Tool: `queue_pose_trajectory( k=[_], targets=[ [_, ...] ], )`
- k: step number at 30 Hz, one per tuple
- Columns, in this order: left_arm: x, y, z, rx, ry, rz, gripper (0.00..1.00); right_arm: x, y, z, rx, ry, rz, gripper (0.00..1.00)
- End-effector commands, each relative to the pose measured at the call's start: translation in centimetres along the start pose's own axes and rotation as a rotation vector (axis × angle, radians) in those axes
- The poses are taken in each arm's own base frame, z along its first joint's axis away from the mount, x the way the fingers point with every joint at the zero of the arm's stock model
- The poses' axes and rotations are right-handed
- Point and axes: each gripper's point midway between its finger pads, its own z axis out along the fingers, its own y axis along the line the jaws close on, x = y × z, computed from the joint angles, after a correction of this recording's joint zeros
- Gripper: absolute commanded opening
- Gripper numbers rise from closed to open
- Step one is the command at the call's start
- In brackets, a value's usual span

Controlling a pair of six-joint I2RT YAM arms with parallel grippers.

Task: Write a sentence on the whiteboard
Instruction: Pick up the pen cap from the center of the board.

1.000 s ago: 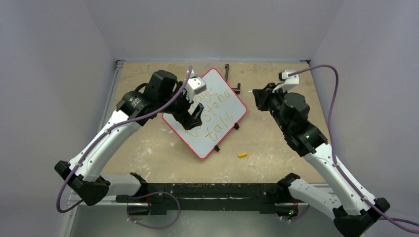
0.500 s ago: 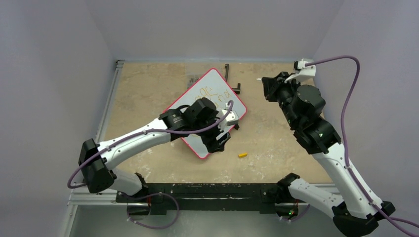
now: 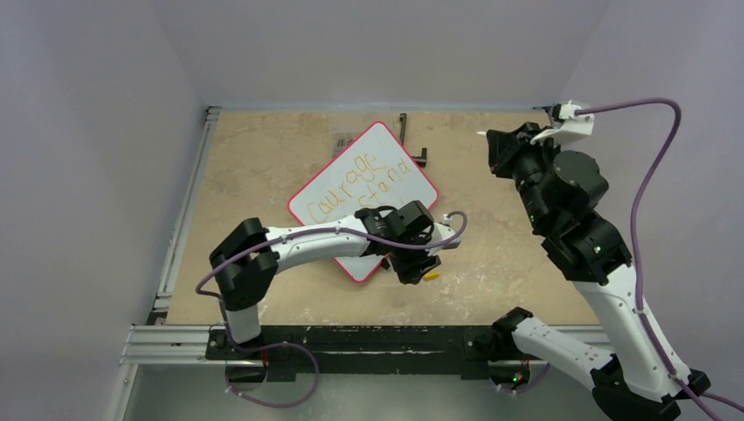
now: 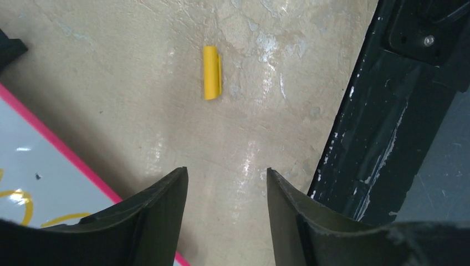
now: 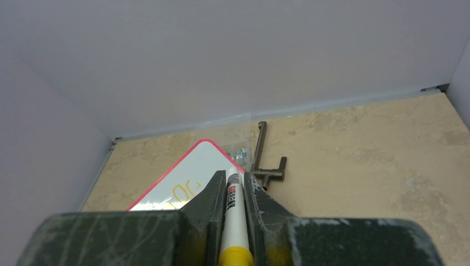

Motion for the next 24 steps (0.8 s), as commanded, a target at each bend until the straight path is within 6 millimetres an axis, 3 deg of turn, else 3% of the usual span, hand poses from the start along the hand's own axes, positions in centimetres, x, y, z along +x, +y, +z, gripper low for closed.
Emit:
queue_pose_trajectory(
  k=[1, 11, 24],
  targets=[
    [-3.7, 0.3, 1.2, -0.035, -0.080, 0.013, 0.50, -4.8, -0.7, -2.1, 0.025, -0.121, 0.025, 0.00],
    [-4.3, 0.7, 5.2, -0.047, -0.038, -0.032, 0.42, -5.8, -0.5, -2.5, 0.016, -0.134, 0.000, 0.00],
    [-1.4, 0.6, 8.3, -0.067, 0.061, -0.038, 0.31, -5.3, -0.1, -1.9, 0.004, -0.118, 0.001, 0.00]
  ],
)
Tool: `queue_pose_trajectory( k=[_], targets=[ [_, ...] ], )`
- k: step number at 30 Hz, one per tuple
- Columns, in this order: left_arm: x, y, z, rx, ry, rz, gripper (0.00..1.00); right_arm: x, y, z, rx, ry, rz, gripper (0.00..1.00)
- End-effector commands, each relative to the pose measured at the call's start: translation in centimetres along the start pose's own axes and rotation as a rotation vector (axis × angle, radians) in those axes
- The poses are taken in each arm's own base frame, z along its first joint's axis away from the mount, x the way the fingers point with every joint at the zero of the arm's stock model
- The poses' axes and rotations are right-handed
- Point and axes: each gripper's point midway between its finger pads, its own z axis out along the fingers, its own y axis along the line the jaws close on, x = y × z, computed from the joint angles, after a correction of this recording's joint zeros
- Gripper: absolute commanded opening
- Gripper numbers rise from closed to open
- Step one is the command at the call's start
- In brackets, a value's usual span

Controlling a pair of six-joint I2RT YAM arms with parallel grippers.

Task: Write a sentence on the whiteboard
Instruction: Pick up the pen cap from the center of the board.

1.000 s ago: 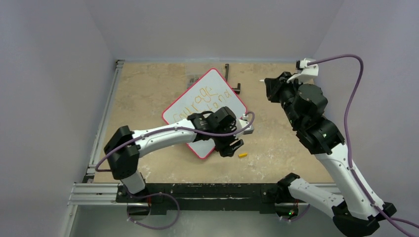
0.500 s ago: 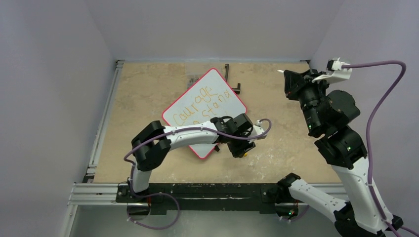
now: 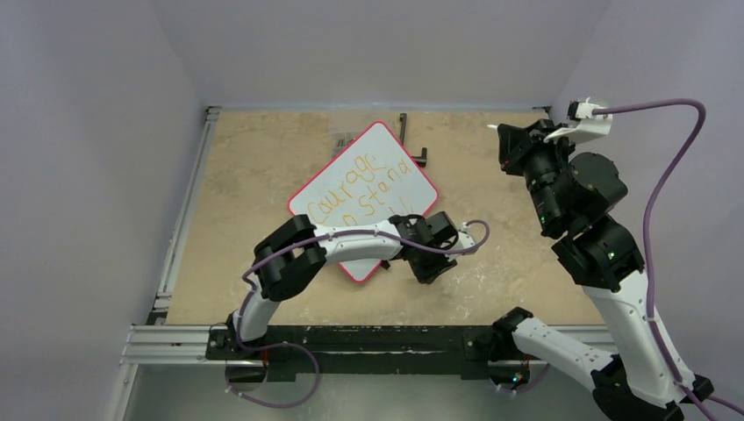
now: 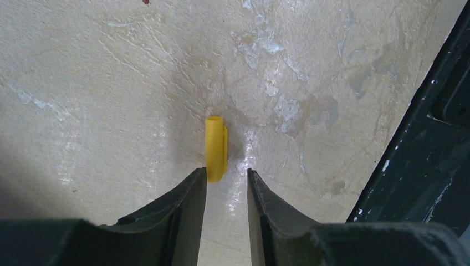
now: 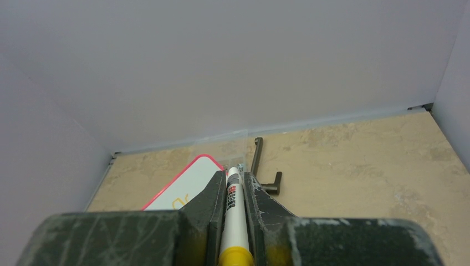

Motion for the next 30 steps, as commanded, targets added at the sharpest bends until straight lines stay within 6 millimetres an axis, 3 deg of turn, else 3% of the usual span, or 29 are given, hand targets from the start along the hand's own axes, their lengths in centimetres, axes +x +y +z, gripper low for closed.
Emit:
queue_pose_trajectory(
  k=[1, 17, 20, 23, 24, 26, 30],
  targets=[
    [-0.6, 0.1, 0.7, -0.025, -0.019, -0.010, 0.31, -1.4, 0.3, -0.1, -0.007, -0.031, 0.008, 0.00],
    [-0.6, 0.7, 1.7, -0.045, -0.021, 0.020, 0.35, -0.4, 0.9, 0.4, -0.028, -0.001, 0.025, 0.00],
    [-0.3, 0.3, 2.1, -0.020, -0.013, 0.017, 0.24, -0.3, 0.8, 0.5, -0.023, 0.000, 0.024, 0.00],
    [0.8, 0.2, 3.0, -0.006, 0.015, 0.013, 0.03, -0.1, 0.7, 0.5, -0.017, 0.004, 0.022, 0.00],
    [1.1, 0.1, 3.1, -0.001, 0.016, 0.012, 0.00, 0.0, 0.6, 0.4, -0.016, 0.004, 0.023, 0.00],
    [1.6, -0.1, 3.0, 0.011, 0.007, 0.012, 0.00, 0.3, 0.5, 0.5, -0.012, 0.011, 0.022, 0.00],
    [1.2, -0.6, 0.7, 0.017, -0.039, 0.016, 0.00, 0.9, 0.5, 0.7, -0.009, 0.021, 0.031, 0.00]
  ],
)
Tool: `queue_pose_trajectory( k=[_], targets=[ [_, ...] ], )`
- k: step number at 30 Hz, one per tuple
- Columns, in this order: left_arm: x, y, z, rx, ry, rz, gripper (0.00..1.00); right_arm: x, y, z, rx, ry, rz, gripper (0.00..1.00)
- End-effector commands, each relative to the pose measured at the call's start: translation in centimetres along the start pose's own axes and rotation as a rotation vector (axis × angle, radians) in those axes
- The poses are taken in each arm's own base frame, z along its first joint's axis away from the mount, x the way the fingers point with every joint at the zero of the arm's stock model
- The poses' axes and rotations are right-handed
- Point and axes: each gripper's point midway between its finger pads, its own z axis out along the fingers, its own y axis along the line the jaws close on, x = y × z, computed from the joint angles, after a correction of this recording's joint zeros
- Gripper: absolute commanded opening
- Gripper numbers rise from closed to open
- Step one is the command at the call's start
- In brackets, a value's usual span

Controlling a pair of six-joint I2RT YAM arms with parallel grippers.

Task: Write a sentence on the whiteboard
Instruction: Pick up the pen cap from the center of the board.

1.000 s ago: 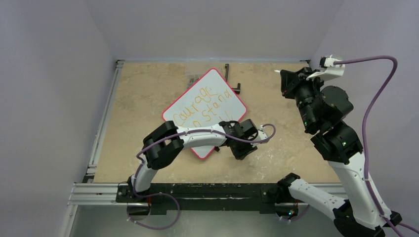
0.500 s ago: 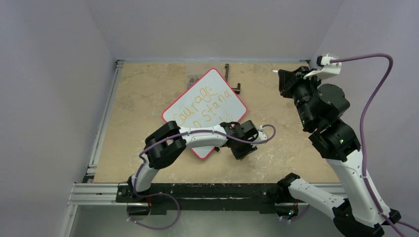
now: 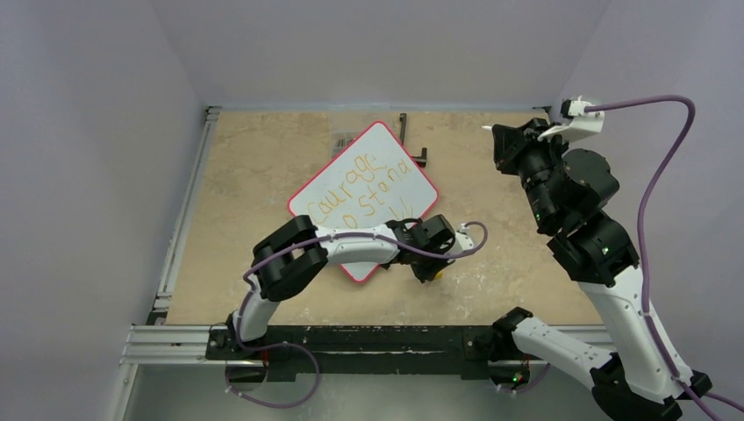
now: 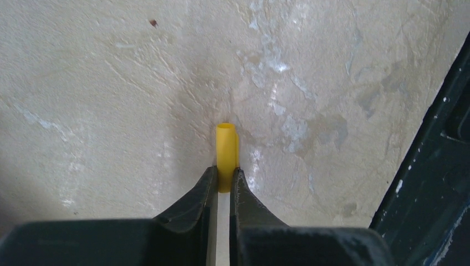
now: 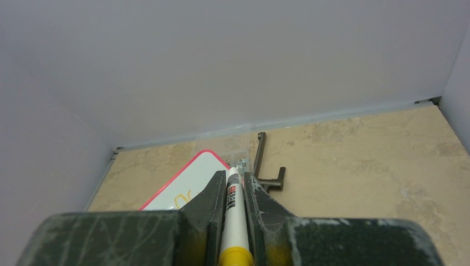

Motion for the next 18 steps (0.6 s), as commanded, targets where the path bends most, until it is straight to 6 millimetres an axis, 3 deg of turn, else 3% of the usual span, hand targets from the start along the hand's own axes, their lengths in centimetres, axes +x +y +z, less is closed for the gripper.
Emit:
queue_pose_trajectory(
  k=[1, 6, 12, 18],
  targets=[
    [1.5, -1.0, -1.9, 0.031, 0.012, 0.004, 0.00, 0.2, 0.2, 0.1, -0.007, 0.000, 0.026, 0.00],
    [0.2, -0.3, -6.6, 0.026, -0.056, -0.008, 0.00, 0.2, 1.0, 0.4, -0.040, 0.008, 0.032, 0.00],
    [-1.3, 2.9, -13.9, -0.048, -0.168, -0.006, 0.00, 0.5, 2.5, 0.6, -0.106, 0.031, 0.053, 0.00],
    [-2.1, 5.1, -20.9, -0.178, -0.248, 0.017, 0.00, 2.1, 3.3, 1.4, -0.138, 0.058, 0.074, 0.00]
  ],
)
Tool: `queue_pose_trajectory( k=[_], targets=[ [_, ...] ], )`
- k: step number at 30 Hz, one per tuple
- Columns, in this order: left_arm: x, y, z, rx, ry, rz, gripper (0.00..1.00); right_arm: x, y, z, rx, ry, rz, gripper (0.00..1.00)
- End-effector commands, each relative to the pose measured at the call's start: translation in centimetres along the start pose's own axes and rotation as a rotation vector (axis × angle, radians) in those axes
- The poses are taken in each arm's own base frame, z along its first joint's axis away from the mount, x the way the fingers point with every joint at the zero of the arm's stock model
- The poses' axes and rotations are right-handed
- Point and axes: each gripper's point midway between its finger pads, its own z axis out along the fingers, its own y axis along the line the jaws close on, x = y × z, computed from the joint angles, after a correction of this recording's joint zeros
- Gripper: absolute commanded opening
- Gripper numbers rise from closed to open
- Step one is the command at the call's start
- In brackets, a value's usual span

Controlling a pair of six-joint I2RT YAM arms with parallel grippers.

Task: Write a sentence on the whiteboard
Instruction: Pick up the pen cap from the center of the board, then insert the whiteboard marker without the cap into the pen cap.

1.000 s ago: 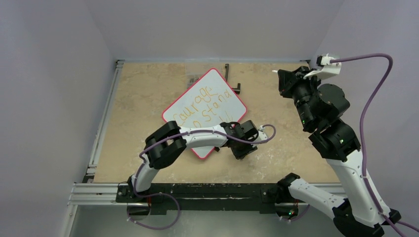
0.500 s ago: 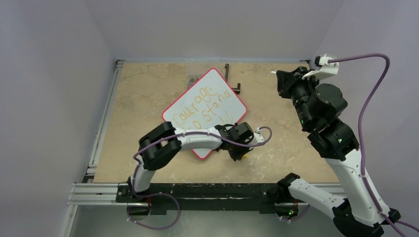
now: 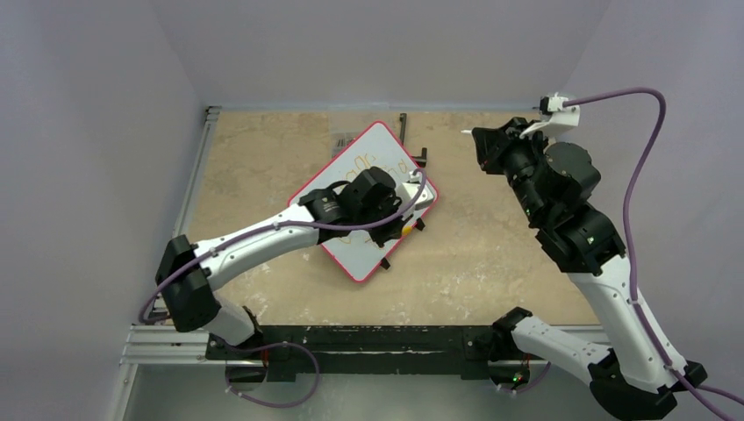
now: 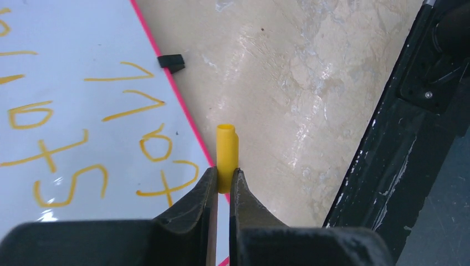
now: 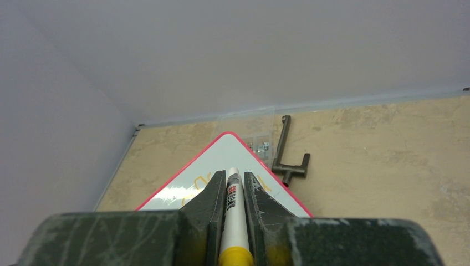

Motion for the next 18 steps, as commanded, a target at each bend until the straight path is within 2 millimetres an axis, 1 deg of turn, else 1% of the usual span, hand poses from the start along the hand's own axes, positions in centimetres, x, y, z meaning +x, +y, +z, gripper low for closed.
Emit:
queue_pose_trajectory(
  k=[1, 4, 7, 9, 12, 13, 14, 15, 16, 18],
  targets=[
    [-1.0, 1.7, -4.6, -0.087, -0.032, 0.055, 0.00, -0.1, 1.6, 0.6, -0.069, -0.011, 0.046, 0.00],
    [-1.2, 3.4, -7.4, -0.163, -0.058, 0.068, 0.00, 0.4, 2.2, 1.0, -0.098, 0.002, 0.053, 0.00],
    [-1.6, 5.0, -9.8, -0.224, -0.125, 0.060, 0.00, 1.2, 3.1, 1.6, -0.143, 0.025, 0.054, 0.00],
    [-2.0, 5.4, -11.0, -0.233, -0.192, 0.067, 0.00, 2.0, 4.0, 1.9, -0.188, 0.049, 0.056, 0.00],
    [-2.4, 5.9, -12.3, -0.247, -0.289, 0.097, 0.00, 3.0, 5.2, 2.2, -0.247, 0.084, 0.059, 0.00],
    [-2.3, 5.7, -12.4, -0.219, -0.315, 0.121, 0.00, 3.3, 5.3, 2.3, -0.258, 0.092, 0.057, 0.00],
    [-2.4, 5.0, -12.7, -0.169, -0.356, 0.166, 0.00, 3.6, 5.5, 2.4, -0.267, 0.100, 0.054, 0.00],
    [-2.4, 4.9, -12.9, -0.159, -0.388, 0.178, 0.00, 4.0, 5.6, 2.5, -0.276, 0.112, 0.049, 0.00],
    [-2.4, 5.0, -12.9, -0.156, -0.416, 0.175, 0.00, 4.4, 5.7, 2.6, -0.286, 0.123, 0.044, 0.00],
    [-2.7, 5.6, -13.6, -0.166, -0.452, 0.137, 0.00, 5.1, 6.2, 2.6, -0.315, 0.149, 0.037, 0.00]
  ],
)
